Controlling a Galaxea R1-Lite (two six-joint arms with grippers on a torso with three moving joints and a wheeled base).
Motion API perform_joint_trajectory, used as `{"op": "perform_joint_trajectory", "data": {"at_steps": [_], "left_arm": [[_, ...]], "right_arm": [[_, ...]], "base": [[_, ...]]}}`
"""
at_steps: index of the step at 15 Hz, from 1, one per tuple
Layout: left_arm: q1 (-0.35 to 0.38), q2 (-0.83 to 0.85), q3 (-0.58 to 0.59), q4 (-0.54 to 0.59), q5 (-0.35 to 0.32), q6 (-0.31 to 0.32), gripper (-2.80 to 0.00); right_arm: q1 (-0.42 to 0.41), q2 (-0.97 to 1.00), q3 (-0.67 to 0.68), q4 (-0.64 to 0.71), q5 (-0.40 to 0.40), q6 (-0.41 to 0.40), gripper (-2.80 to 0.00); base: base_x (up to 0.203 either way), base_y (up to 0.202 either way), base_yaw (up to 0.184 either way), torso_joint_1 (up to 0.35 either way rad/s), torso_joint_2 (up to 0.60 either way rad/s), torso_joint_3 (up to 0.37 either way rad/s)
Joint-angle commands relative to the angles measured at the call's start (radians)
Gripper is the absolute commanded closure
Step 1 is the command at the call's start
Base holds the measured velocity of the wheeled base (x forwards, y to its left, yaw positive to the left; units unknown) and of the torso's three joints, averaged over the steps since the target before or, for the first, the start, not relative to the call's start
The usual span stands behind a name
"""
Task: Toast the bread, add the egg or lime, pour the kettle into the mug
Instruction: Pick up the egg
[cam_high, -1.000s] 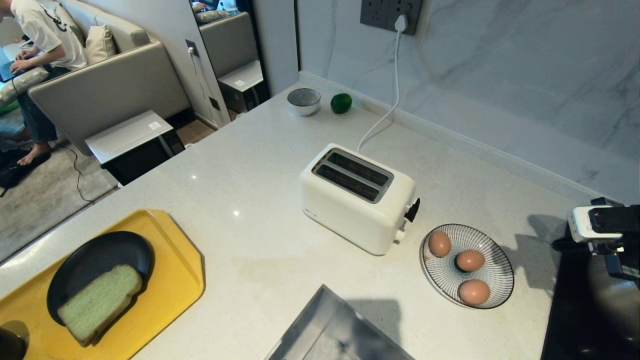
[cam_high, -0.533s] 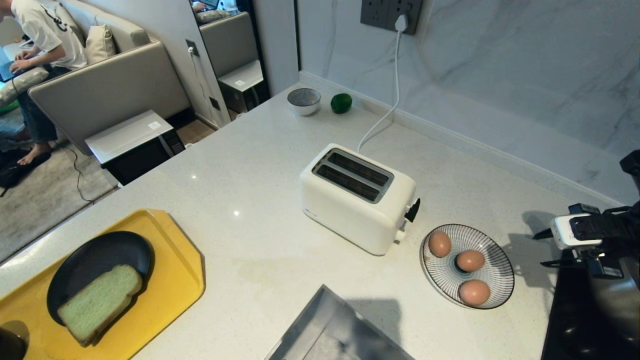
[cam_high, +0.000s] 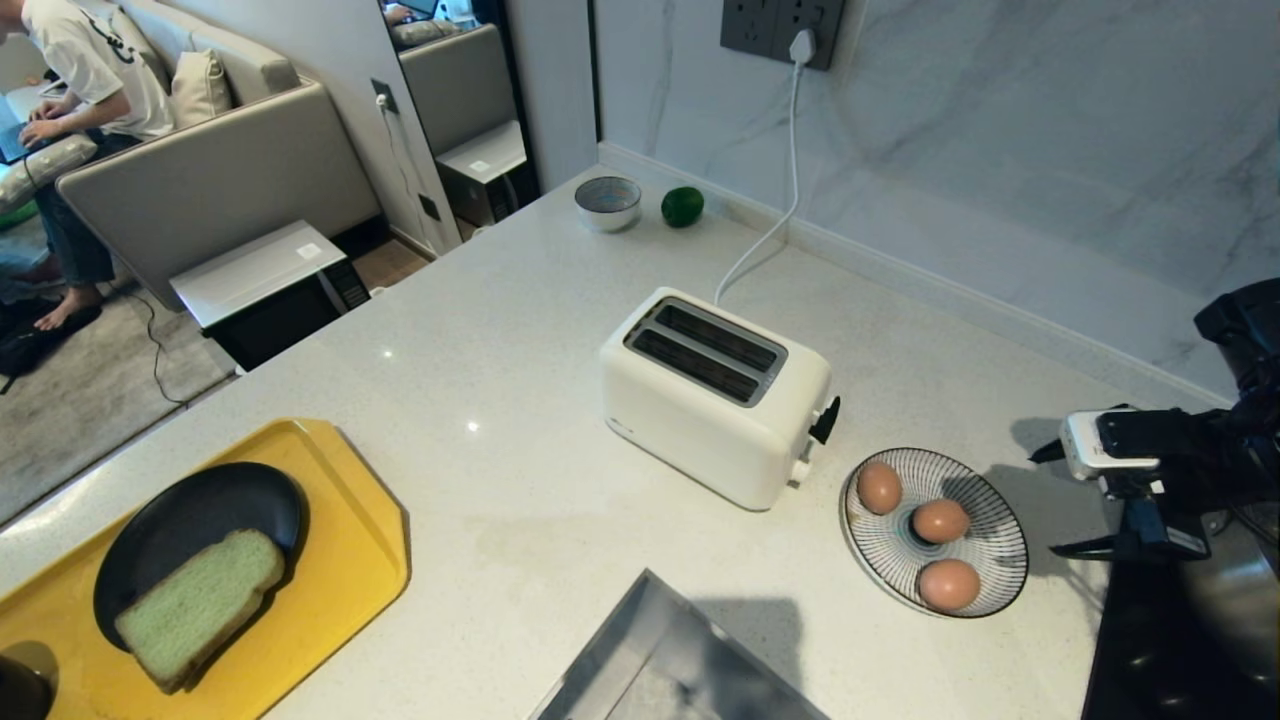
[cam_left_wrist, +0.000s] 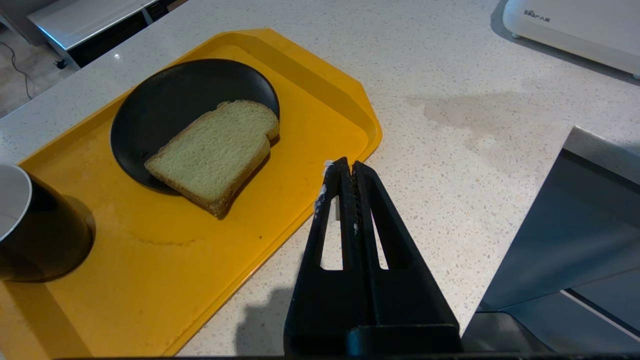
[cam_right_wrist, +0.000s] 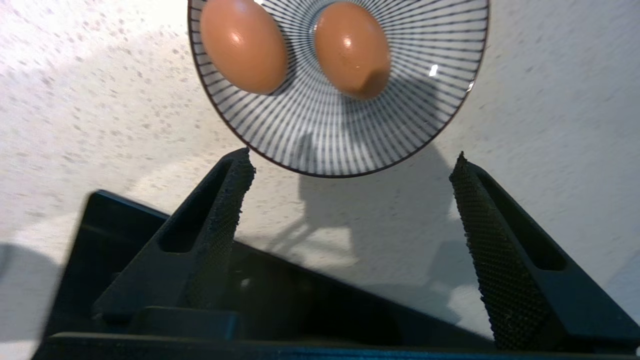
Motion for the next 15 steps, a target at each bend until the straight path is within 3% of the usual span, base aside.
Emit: {"op": "perform_joint_trajectory", "data": {"at_steps": [1, 5, 10, 15], "left_arm": [[0.000, 0.001, 0.000, 0.000, 0.000, 0.000, 0.00], [0.001, 0.001, 0.000, 0.000, 0.000, 0.000, 0.00], [0.000, 0.001, 0.000, 0.000, 0.000, 0.000, 0.00], [0.001, 0.001, -0.001, 0.000, 0.000, 0.000, 0.00]], "right_arm": [[0.038, 0.006, -0.029, 0.062, -0.067, 0.078, -2.80], [0.041, 0.116, -0.099, 0.063, -0.072, 0.066, -2.80], [-0.018, 0.239, -0.184, 0.026, -0.033, -0.096, -2.80], [-0.030, 0.226, -0.175, 0.027, 0.024, -0.124, -2.80]], "base": [[0.000, 0.000, 0.000, 0.000, 0.00, 0.000], [0.000, 0.000, 0.000, 0.000, 0.00, 0.000], [0.000, 0.000, 0.000, 0.000, 0.00, 0.000], [0.000, 0.000, 0.000, 0.000, 0.00, 0.000]]}}
